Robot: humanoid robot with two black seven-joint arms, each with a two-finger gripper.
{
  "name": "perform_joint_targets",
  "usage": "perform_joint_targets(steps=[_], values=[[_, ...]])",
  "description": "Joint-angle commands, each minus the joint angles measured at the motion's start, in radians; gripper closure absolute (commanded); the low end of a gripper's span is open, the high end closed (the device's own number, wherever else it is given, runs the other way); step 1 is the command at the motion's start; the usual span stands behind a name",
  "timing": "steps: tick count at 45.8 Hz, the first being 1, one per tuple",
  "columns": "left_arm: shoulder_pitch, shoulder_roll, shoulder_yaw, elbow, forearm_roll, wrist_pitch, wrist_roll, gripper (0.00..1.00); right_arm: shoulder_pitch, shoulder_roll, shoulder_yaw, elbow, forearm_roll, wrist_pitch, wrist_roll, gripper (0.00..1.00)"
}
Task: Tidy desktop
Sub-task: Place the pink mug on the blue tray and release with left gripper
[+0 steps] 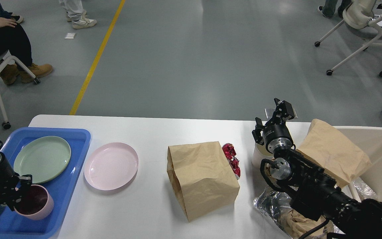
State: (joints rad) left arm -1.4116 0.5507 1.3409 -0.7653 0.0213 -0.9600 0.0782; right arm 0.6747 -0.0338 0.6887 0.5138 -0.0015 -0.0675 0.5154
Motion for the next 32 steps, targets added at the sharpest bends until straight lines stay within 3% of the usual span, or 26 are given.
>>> perform_joint_targets(steps=[1, 14, 21, 32], values=[[0.0, 0.0, 0.003, 0.001, 0.0, 0.0, 0.002, 0.72, 0.0, 0.0, 0.0, 0.0, 0.0, 0.0, 0.0, 0.0], [-0.016, -0.005, 0.014, 0.0, 0.0, 0.0, 0.005, 0.46, -0.001, 0.0, 0.0, 0.0, 0.0, 0.0, 0.0, 0.0], [-0.087, -0.003, 0.032, 0.0, 0.0, 0.0, -0.001, 0.17, 0.0, 0.0, 0.0, 0.0, 0.0, 0.0, 0.0, 0.0], [-0.234, -0.037, 0.112, -0.014, -0.003, 0.0, -0.003, 0.08, -0.001, 0.0, 0.0, 0.0, 0.0, 0.0, 0.0, 0.0]])
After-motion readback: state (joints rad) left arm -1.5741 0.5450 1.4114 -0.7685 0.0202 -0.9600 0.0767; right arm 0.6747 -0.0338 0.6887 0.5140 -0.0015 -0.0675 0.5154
